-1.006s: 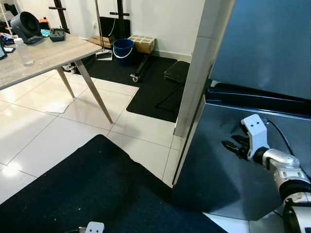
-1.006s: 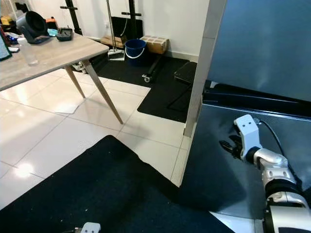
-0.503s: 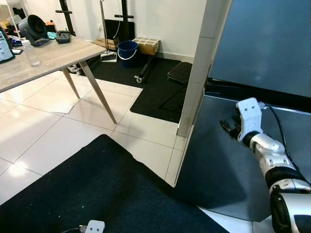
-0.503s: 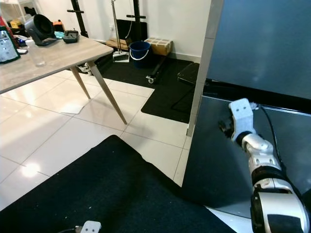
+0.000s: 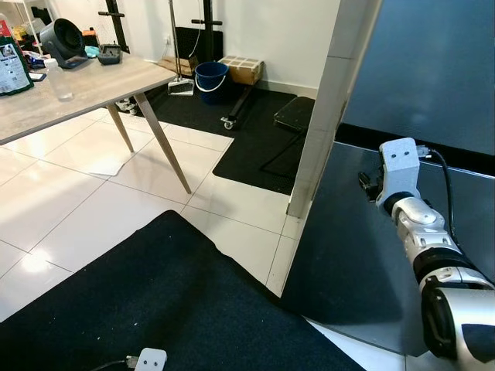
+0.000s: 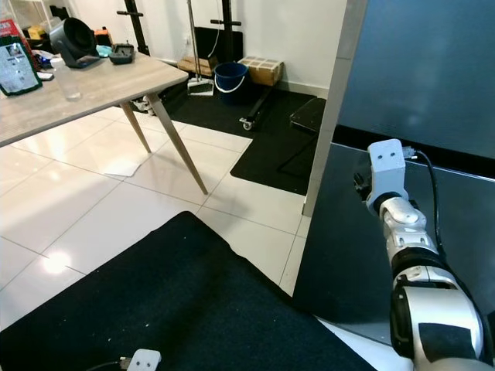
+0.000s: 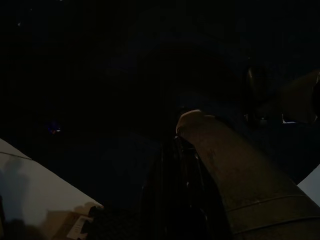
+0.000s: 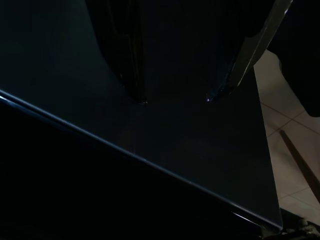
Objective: Restocking fridge
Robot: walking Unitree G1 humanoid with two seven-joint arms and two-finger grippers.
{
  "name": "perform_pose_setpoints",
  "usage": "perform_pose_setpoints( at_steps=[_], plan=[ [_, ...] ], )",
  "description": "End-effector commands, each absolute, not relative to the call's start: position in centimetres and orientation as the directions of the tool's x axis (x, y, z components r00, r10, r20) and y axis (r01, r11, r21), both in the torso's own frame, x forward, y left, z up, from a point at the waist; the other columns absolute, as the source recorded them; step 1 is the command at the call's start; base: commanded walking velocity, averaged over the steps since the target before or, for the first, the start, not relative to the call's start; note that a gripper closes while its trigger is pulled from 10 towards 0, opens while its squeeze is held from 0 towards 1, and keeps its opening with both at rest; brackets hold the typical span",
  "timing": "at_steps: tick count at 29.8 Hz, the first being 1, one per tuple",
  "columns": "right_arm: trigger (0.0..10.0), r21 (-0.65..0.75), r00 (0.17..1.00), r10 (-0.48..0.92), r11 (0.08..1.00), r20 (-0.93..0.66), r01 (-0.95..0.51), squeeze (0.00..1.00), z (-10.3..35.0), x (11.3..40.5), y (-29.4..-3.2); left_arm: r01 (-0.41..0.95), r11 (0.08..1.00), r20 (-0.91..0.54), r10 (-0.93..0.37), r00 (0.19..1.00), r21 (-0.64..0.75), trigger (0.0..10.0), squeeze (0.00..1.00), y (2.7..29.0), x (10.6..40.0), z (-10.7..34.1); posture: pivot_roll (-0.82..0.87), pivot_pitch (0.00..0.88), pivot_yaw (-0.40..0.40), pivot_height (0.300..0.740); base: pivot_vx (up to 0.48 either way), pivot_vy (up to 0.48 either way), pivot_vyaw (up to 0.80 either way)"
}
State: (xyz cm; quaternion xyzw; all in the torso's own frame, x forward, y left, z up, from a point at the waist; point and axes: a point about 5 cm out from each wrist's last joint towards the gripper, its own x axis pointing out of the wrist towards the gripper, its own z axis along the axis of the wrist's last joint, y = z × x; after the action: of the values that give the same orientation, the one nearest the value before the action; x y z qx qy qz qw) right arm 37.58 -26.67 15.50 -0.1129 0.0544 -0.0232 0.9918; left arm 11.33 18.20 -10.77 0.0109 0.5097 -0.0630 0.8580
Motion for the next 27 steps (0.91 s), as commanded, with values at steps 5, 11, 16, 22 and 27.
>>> perform_pose_setpoints(
  at_steps=[5,11,16,22,27],
  plan=[
    [10.0,-0.156,0.974,-0.004,0.987,-0.225,-0.032,0.00,12.0,36.3,-26.1,0.119,0.992,-0.909,-0.083,0.409,-0.037,10.0,0.00,18.6,9.5,-11.3,-0.02,0.026,-0.029,0.740,0.000,0.000,0.00],
    [10.0,-0.120,0.877,0.115,0.974,-0.466,-0.191,0.00,5.5,32.8,-24.9,0.117,0.992,-0.907,-0.084,0.413,-0.038,10.0,0.00,18.5,9.8,-11.2,-0.02,0.013,-0.036,0.740,0.000,0.000,0.00],
    [10.0,-0.071,0.777,0.116,0.977,-0.619,-0.203,0.00,-0.2,28.1,-24.0,0.119,0.992,-0.906,-0.079,0.415,-0.032,10.0,0.00,18.5,10.1,-11.2,-0.02,0.000,-0.033,0.740,0.000,0.000,0.00],
    [10.0,-0.017,0.613,0.067,0.991,-0.787,-0.130,0.00,-5.7,21.3,-23.6,0.110,0.994,-0.906,-0.039,0.421,0.009,10.0,0.00,18.7,10.3,-11.1,-0.01,0.000,-0.042,0.740,0.000,0.000,0.00],
    [10.0,-0.058,0.500,0.005,0.992,-0.866,-0.111,0.00,-7.7,17.4,-24.0,0.056,0.997,-0.900,0.015,0.436,0.044,10.0,0.00,19.3,10.4,-11.1,-0.01,0.000,-0.055,0.740,0.000,0.000,0.00]
  ],
)
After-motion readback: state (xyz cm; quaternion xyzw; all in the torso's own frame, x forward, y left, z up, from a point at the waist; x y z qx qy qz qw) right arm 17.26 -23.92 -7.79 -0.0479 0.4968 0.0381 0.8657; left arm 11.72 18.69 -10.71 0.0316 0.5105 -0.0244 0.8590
